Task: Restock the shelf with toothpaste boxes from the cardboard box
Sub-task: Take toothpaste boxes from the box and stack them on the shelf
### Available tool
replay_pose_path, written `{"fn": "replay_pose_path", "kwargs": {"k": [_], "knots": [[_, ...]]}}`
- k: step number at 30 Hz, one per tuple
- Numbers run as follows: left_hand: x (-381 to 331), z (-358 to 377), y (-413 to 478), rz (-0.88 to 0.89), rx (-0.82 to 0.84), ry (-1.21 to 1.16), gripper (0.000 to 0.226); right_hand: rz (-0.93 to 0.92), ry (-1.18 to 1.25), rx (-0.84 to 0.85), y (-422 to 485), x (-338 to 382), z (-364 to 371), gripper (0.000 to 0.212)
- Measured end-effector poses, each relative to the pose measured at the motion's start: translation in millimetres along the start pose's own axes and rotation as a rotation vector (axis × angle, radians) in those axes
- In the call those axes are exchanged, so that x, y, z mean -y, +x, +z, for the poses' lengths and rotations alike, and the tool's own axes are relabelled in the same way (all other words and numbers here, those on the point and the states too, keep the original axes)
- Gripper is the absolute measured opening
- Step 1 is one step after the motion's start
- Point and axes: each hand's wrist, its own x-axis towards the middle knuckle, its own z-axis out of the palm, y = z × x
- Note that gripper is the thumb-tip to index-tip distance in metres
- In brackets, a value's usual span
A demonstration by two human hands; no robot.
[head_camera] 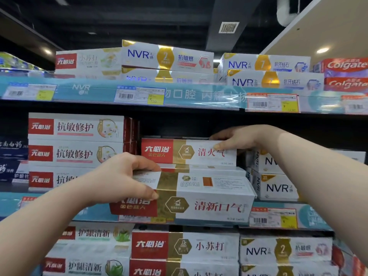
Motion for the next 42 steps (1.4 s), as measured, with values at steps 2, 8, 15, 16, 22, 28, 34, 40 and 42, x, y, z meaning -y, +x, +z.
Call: {"fn": "replay_pose_path", "kwargs": {"k": [2,8,15,16,22,28,34,40,42], "knots": [[1.8,-0.7,-0.6,-0.004,-0.005,0.003,0.043,0.002,-0.029,0.003,0.9,0.4,-0.2,0.060],[3.8,-2.3,-1.1,0.002,-0.025,-0.005,0.040,0.014,-0.185,0.012,-2.1,5.0,-3.8,0.060],[-4.9,-10.7,5.1,0.044,-0.078,-0.116,0.041,-0.072,-0.222,-0.197,-14.1,-2.0,-2.8,0.058],[-8.4,-12.6,7.8,0.063,-0.091,-0.127,0.040,-0.099,-0.191,-0.254,-17.2,-4.2,-3.9,0.054],[-25.7,-21.1,30.2,0.103,-0.130,-0.123,0.040,-0.090,-0.058,-0.466,-36.7,-19.6,-8.4,0.039],[-32.6,-19.2,53.0,0.087,-0.141,-0.093,0.044,-0.047,-0.070,-0.592,-65.9,-41.6,-2.2,0.036],[-31.4,-19.0,74.0,0.044,-0.120,-0.013,0.041,-0.109,-0.092,-0.604,-93.5,-50.9,9.4,0.047],[-29.4,-18.0,84.9,0.080,-0.012,-0.015,0.037,-0.130,-0.141,-0.516,-90.7,-41.6,23.3,0.075],[-28.0,-17.8,87.5,0.120,-0.012,0.053,0.034,-0.144,-0.200,-0.510,-85.9,-36.9,25.7,0.076]]}}
